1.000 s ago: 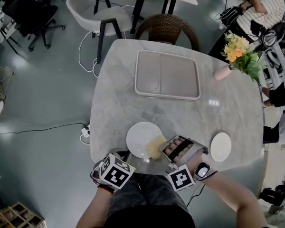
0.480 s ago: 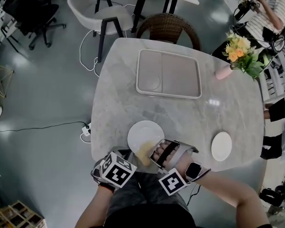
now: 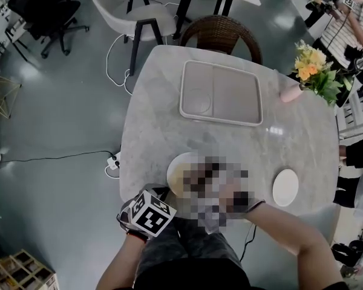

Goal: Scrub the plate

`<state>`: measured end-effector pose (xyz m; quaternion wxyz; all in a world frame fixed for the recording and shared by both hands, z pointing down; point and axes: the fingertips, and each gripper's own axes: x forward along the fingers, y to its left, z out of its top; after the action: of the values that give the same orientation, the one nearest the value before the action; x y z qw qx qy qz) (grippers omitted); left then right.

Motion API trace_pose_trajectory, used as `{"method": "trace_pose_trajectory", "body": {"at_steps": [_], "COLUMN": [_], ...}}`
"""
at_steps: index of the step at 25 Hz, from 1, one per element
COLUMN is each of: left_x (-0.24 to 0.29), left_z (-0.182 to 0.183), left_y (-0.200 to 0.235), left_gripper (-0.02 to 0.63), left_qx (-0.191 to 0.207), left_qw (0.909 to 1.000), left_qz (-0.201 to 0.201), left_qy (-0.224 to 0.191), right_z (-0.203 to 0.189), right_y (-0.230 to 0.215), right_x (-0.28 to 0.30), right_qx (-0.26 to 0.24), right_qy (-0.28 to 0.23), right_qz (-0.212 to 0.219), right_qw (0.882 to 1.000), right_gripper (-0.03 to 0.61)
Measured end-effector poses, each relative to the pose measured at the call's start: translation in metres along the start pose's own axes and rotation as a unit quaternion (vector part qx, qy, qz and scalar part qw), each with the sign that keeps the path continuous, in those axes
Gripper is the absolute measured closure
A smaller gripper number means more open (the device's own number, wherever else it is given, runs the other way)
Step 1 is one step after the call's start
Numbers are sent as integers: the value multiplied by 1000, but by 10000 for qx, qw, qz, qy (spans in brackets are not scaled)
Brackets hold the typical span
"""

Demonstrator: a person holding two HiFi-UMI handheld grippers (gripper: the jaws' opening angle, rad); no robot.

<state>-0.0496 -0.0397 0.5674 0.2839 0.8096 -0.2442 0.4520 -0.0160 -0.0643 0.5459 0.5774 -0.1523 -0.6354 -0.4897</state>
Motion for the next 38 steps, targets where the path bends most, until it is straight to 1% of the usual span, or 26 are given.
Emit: {"method": "trace_pose_trajectory", "body": {"at_steps": [5, 8, 12, 15, 16, 19, 23, 28, 31, 33, 37, 38], "left_x": [2, 3, 4, 4, 4, 4, 4, 5, 5, 5, 5, 5], "left_z": [-1, -1, -1, -2, -2, -2, -2, -1, -1, -1, -1, -1], "left_y": [-3, -2, -3, -2, -2, -3, -3, -2, -2, -2, -3, -3], "left_gripper": [598, 598, 598, 598, 598, 598, 598, 598, 598, 598, 598, 598], "left_qx": [17, 9, 1, 23, 27, 40, 63, 81, 102, 129, 180, 183], "left_qw": [10000, 10000, 10000, 10000, 10000, 10000, 9999, 9999, 9999, 9999, 9998, 9998], "left_qz": [-6, -44, -56, -50, -52, -56, -60, -68, -72, -68, -74, -80], "left_qy": [51, 57, 70, 77, 77, 71, 75, 67, 66, 72, 82, 75], "right_z": [-15, -30, -53, -59, -61, -66, -63, -65, -68, -62, -45, -42], "right_y": [-17, -25, -25, -20, -16, 0, 18, 35, 51, 57, 63, 64], "right_x": [10, 16, 18, 16, 15, 10, 2, -7, -14, -18, -23, -24], "right_qx": [340, 655, 1114, 1657, 1756, 1821, 1978, 2082, 1936, 1979, 2336, 2344], "right_qy": [142, 318, 525, 422, 421, 524, 518, 641, 861, 856, 704, 711], "right_qz": [-136, -280, -386, -483, -478, -359, -182, 5, 233, 285, 289, 311], "right_qw": [9992, 9970, 9916, 9841, 9824, 9812, 9787, 9760, 9770, 9761, 9693, 9690], "right_gripper": [508, 508, 508, 508, 508, 508, 508, 508, 508, 508, 508, 508]}}
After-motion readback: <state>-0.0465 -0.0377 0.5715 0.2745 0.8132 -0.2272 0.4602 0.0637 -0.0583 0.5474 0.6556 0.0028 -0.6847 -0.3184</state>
